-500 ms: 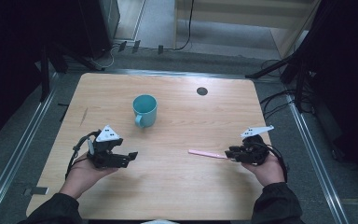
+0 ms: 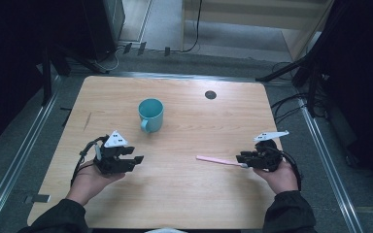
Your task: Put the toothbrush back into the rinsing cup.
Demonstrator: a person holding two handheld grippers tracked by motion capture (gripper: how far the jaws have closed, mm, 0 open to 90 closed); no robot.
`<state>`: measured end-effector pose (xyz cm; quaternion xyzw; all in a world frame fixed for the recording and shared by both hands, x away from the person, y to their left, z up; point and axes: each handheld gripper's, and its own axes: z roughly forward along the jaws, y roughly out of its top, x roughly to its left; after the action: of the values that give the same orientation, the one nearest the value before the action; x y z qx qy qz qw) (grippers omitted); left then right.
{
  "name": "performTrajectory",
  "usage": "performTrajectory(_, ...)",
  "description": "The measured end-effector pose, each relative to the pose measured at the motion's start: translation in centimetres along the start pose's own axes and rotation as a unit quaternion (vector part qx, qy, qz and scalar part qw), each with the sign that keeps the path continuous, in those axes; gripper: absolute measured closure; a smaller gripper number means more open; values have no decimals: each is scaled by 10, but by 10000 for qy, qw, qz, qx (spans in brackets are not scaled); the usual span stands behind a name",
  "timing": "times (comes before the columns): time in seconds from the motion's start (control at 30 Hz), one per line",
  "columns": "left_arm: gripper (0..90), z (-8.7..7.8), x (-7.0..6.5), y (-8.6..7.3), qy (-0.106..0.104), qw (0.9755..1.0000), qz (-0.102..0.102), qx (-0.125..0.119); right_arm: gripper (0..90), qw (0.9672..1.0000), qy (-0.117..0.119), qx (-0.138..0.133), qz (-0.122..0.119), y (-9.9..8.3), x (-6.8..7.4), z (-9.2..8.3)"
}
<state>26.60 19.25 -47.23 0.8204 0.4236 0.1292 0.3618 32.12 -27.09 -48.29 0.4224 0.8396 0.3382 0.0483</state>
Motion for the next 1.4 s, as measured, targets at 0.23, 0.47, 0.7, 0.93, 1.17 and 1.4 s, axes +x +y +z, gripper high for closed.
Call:
performTrajectory(0.23,540,1,7,6,-190,9998,-100,11,842,9991,-59,358,201,-5,3,4)
performTrajectory(0.47,488,-1,9,7,-189,9997,-25,-157,900,9975,-67,695,118,-9,5,16)
performTrajectory(0.7,482,-1,9,5,-124,9998,-39,-179,900,9968,-70,798,64,-7,1,27)
performTrajectory(0.93,447,-1,12,3,-10,9998,-88,-179,900,9955,-152,931,-39,-6,1,33)
performTrajectory(1.17,446,-1,12,3,-13,9998,-81,-166,900,9954,-151,943,-29,-5,1,35)
performTrajectory(1.4,445,0,12,3,-15,9999,-47,-147,900,9949,-218,989,15,-4,-1,37)
